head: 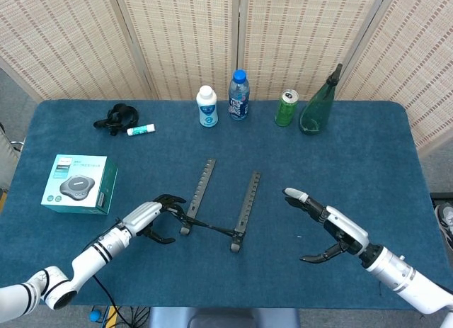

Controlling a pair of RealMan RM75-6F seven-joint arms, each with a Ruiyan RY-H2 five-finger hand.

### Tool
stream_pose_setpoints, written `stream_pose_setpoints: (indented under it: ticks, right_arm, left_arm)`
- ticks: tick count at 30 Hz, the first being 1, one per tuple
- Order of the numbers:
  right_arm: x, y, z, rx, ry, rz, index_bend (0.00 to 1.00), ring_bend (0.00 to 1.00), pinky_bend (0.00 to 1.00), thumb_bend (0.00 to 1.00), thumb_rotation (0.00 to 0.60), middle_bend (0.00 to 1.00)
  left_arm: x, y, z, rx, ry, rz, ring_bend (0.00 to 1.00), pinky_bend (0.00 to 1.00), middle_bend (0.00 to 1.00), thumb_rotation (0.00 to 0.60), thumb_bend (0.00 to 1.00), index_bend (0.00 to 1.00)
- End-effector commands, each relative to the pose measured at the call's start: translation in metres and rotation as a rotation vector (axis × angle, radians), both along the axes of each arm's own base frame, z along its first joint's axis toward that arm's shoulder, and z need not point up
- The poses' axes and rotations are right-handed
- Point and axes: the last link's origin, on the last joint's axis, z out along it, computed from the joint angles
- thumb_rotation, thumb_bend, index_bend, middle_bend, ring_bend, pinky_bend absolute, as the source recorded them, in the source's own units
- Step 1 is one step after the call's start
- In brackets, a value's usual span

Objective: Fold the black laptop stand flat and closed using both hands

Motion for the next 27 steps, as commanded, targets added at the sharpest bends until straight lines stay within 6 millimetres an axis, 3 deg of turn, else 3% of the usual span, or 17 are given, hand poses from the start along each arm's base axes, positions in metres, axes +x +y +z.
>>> stream_pose_setpoints:
  ticks: [1,14,20,27]
  right_arm:
    - [0.000,0.000,0.000,0.001,0.000,-0.003,0.00,0.00,0.00,0.00,0.600,0.00]
    - [-0.003,0.000,0.000,0.005,0.017,-0.008,0.00,0.00,0.00,0.00,0.600,0.00]
    - [-0.008,-0.001,0.000,-0.062,0.248,0.057,0.00,0.00,0.00,0.00,0.600,0.00]
    - [0.003,-0.002,-0.007,-0.056,0.401,0.110,0.00,0.00,0.00,0.00,0.600,0.00]
  left_arm:
    - [0.000,0.000,0.000,-0.002,0.001,0.000,0.07,0.00,0.12,0.600,0.15,0.32]
    - [-0.001,-0.004,0.000,-0.019,0.007,0.002,0.07,0.00,0.12,0.600,0.15,0.34]
    - [-0.001,0.003,0.015,0.045,-0.007,0.007,0.08,0.00,0.12,0.600,0.15,0.34]
    - [-0.007,0.009,0.041,0.173,0.010,0.004,0.08,0.00,0.12,0.600,0.15,0.29]
